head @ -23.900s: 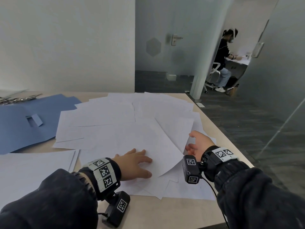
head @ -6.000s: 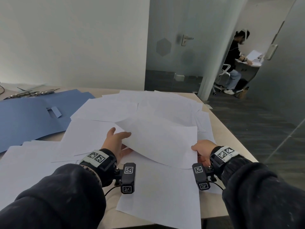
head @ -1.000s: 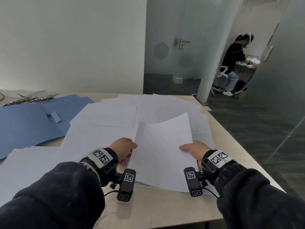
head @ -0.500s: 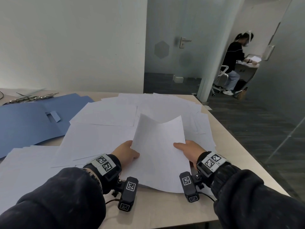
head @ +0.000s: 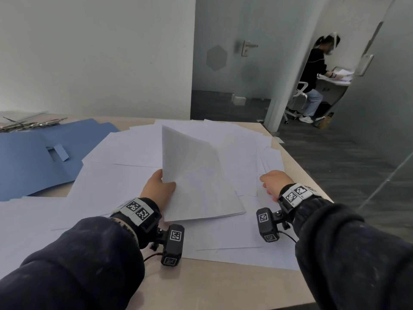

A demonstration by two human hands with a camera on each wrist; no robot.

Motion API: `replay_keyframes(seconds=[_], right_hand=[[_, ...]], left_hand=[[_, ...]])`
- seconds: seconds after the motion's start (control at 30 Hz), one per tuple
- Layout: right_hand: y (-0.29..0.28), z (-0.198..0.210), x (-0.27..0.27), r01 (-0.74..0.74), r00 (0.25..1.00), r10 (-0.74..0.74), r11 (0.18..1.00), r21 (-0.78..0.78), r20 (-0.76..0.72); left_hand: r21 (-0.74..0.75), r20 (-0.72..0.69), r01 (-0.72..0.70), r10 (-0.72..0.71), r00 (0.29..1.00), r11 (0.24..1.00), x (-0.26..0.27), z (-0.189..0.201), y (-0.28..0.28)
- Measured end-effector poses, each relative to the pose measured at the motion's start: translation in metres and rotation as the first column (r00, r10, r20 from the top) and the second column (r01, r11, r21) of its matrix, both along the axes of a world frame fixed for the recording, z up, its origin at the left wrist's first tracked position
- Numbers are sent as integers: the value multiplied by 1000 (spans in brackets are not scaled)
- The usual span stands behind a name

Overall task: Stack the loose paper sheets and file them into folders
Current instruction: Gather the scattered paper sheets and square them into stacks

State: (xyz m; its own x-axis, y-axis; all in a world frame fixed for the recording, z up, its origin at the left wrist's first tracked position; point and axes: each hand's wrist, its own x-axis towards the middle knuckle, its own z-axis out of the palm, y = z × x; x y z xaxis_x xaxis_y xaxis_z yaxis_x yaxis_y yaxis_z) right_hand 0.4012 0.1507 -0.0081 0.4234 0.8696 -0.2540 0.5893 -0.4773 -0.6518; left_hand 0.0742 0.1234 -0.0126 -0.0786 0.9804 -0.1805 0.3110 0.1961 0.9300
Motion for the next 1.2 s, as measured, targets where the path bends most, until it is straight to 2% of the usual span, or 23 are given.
replay_keyframes(seconds=[0.2, 0.3, 0.67, 0.9, 1.0, 1.1, 1.2], right_hand=[[29, 4, 17, 38, 987, -34, 999, -27, 155], [49, 1, 24, -50, 960, 67, 996, -68, 273], [82, 3, 23, 52, 985, -38, 996, -76, 169], [89, 3, 21, 30, 990, -24, 999, -39, 135], [92, 3, 19, 40, 989, -43, 999, 22, 142], [92, 2, 20, 71, 994, -80, 992, 107, 78], [89, 1, 19, 110, 994, -108, 991, 81, -25]], left_hand=[[-21, -40, 0, -1, 999, 1000, -1, -15, 6], [-32, -22, 4, -5, 1000, 999, -3, -18, 8], [-5, -18, 25, -25, 1000, 1000, -3, -21, 12], [2, -14, 39, -39, 999, 999, -4, -25, 11], [8, -17, 40, -40, 999, 999, -4, -24, 11], [10, -13, 43, -43, 999, 999, -4, -25, 12], [11, -15, 40, -39, 999, 999, -4, -25, 13]])
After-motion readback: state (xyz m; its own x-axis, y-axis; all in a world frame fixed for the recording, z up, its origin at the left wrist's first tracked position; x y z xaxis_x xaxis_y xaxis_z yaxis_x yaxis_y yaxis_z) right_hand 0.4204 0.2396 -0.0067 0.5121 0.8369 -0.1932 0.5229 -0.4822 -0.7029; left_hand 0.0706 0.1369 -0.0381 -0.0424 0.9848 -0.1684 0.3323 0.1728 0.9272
